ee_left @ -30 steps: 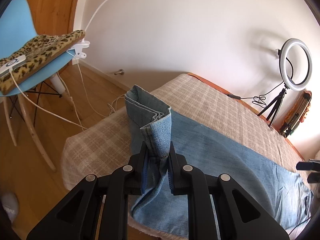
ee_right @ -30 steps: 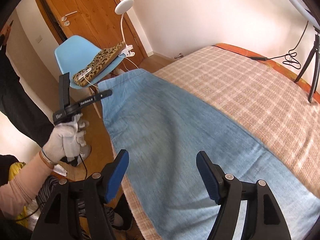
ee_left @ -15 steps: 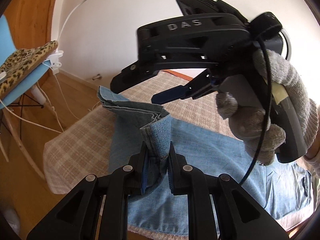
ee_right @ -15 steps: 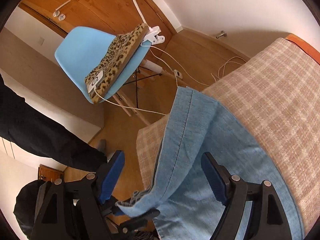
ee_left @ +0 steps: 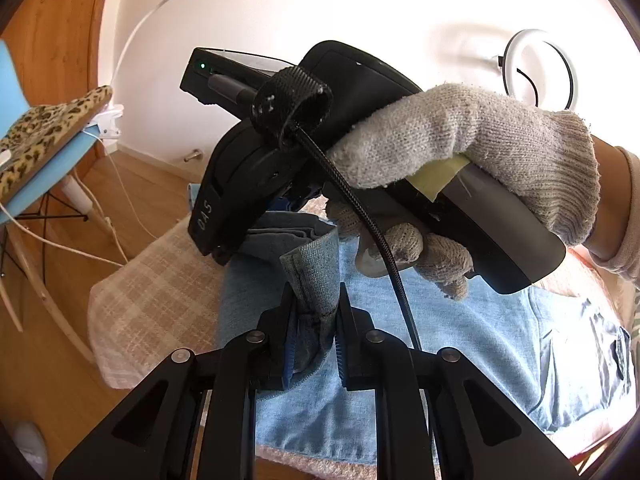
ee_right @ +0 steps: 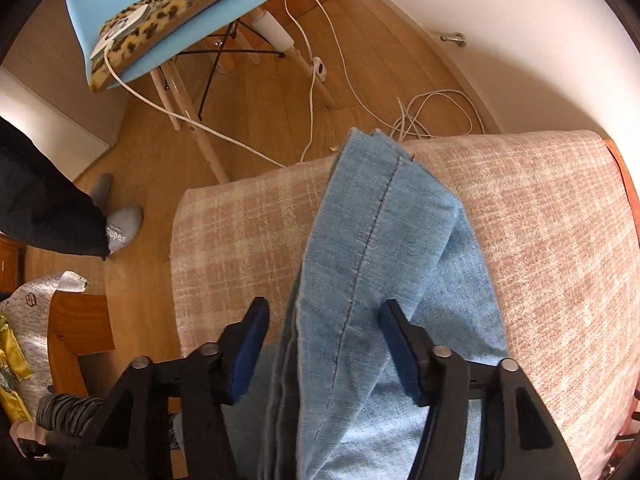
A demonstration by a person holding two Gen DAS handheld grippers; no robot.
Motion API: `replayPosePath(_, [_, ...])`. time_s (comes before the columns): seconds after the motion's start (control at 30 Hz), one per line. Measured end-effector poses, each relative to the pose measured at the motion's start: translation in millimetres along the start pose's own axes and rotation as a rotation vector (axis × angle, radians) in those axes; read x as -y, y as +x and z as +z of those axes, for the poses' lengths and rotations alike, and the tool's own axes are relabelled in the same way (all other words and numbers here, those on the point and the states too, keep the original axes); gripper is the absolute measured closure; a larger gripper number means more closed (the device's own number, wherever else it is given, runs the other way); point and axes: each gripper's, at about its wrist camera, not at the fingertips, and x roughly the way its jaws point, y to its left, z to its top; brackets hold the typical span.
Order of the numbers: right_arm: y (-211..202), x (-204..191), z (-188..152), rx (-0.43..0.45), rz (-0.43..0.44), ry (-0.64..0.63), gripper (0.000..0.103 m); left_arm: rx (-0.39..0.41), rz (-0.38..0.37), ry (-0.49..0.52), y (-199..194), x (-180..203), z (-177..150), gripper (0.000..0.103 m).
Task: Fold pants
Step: 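Lift the hem end and carry it over toward the waistband with both grippers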
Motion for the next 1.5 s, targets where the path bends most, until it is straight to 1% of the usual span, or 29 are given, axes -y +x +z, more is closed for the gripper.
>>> replayPosePath(0.03, [-1,4,-2,0.006,0.012,0.015,0.065,0.000,-0.004,0.001,-1,1,0,0.089])
replayPosePath(0.07, [-6,10,-5,0.021,0.032,0.029,0.073,0.003,-0.007,0.007,-2,2,0,0.089])
replayPosePath(0.1, [-10,14,-8,0.035,0.057,0.042,0.087,0.006,-0.010,0.013,-3,3,0,0.089])
replayPosePath(0.13, [-15,21,-11,0.051,0.082,0.064,0.092,0.008,-0.016,0.013,-5,4,0,0.089])
replayPosePath(0.2, [-29,34,-19,0.104,0.117,0.105,0.098,0.016,-0.032,0.002,-8,6,0,0.089])
replayPosePath(0.33, [-58,54,-42,0.213,0.186,0.207,0.099,0.042,-0.067,0.016,-18,19,4,0.089])
replayPosePath(0.47, [-91,81,-83,0.328,0.242,0.326,0.099,0.065,-0.131,0.045,-30,44,8,0.089])
replayPosePath(0.53, [-104,97,-115,0.385,0.267,0.402,0.099,0.065,-0.170,0.065,-34,60,6,0.089])
replayPosePath(0.63, [-119,126,-174,0.458,0.297,0.523,0.099,0.044,-0.225,0.127,-35,88,-2,0.089])
replayPosePath(0.73, [-111,146,-231,0.487,0.316,0.601,0.099,-0.003,-0.274,0.198,-28,119,-19,0.089])
replayPosePath(0.77, [-104,152,-246,0.482,0.323,0.624,0.098,-0.027,-0.286,0.217,-23,128,-26,0.089])
replayPosePath(0.8, [-95,158,-259,0.481,0.338,0.652,0.094,-0.052,-0.294,0.234,-18,135,-32,0.089])
replayPosePath(0.87, [-77,170,-277,0.475,0.384,0.718,0.091,-0.098,-0.298,0.259,-8,148,-44,0.089])
replayPosePath(0.93, [-64,177,-285,0.466,0.435,0.757,0.078,-0.130,-0.303,0.251,-2,151,-50,0.089])
replayPosePath(0.97, [-61,181,-287,0.467,0.445,0.770,0.060,-0.136,-0.304,0.242,-1,151,-51,0.089])
replayPosePath(1.0, [-60,185,-290,0.470,0.448,0.780,0.048,-0.137,-0.306,0.233,-1,150,-50,0.089])
replayPosePath(1.03, [-58,188,-291,0.477,0.455,0.791,0.045,-0.133,-0.308,0.226,-2,149,-48,0.089])
replayPosePath(1.1, [-59,197,-292,0.499,0.460,0.821,0.043,-0.113,-0.314,0.224,-9,146,-42,0.089])
replayPosePath(1.17, [-56,206,-289,0.503,0.467,0.859,0.044,-0.097,-0.317,0.225,-12,142,-40,0.089])
replayPosePath(1.23, [-50,215,-286,0.498,0.505,0.890,0.044,-0.088,-0.313,0.231,-14,138,-41,0.089])
replayPosePath(1.27, [-47,218,-282,0.494,0.515,0.903,0.046,-0.088,-0.313,0.230,-15,137,-42,0.089])
replayPosePath(1.33, [-44,219,-272,0.472,0.483,0.906,0.057,-0.092,-0.319,0.222,-15,135,-42,0.089])
replayPosePath(1.37, [-43,218,-268,0.463,0.451,0.895,0.071,-0.093,-0.319,0.221,-14,134,-41,0.089])
replayPosePath(1.4, [-44,215,-263,0.452,0.417,0.875,0.082,-0.094,-0.323,0.219,-16,134,-41,0.089])
replayPosePath(1.43, [-47,211,-260,0.441,0.376,0.850,0.088,-0.095,-0.326,0.218,-17,133,-42,0.089])
replayPosePath(1.5, [-58,203,-256,0.452,0.319,0.800,0.096,-0.090,-0.335,0.218,-21,135,-41,0.089])
